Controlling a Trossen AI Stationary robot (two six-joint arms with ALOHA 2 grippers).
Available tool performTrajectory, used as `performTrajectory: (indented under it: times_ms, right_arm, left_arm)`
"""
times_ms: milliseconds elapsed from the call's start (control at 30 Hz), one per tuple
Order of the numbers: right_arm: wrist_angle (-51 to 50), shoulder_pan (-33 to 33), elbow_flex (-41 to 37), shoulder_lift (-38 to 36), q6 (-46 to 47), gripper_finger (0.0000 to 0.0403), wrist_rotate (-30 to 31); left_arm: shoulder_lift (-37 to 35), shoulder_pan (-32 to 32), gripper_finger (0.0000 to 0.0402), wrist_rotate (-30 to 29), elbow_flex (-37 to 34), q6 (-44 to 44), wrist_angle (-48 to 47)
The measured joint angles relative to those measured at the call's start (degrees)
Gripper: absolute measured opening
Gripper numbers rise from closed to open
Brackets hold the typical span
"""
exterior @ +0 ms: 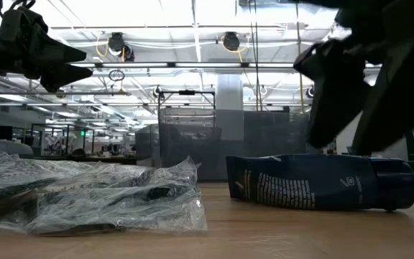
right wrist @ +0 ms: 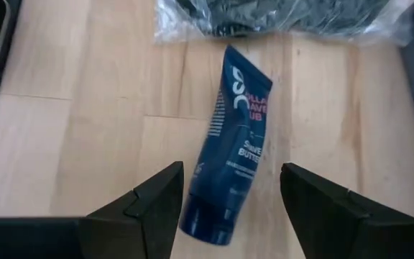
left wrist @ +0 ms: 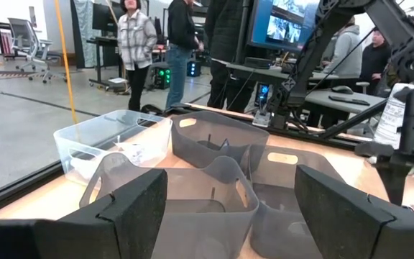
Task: Pick & Place Travel size toiletries
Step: Put the black shave cream into the top right black transparent bin
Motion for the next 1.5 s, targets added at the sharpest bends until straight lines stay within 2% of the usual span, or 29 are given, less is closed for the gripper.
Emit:
performTrajectory:
  times_ms: [267, 600, 1133, 1500]
  right_arm:
    - [5.18, -0.75, 0.0, 2.26, -3.44, 0.0213, -0.85]
    - [4.96, -3.57, -1.25, 3.85, -2.63, 0.0198, -4.68]
    - [5.19, -3.87, -2.05, 3.78, -1.65, 0.0122, -4.59]
    - [5.09, -3.87, -2.05, 3.65, -1.55, 0.012, -4.71]
  left_arm:
    - [0.0, -0.02, 0.0296, 0.0, 0.0, 0.0, -0.02]
    - [-0.02, -0.02, 0.0296, 0.0, -0.01, 0.01, -0.01]
    - [0.0, -0.02, 0.0296, 0.0, 0.0, 0.0, 0.0]
    - [0.0, -0.01, 0.0296, 0.0, 0.0, 0.02, -0.01]
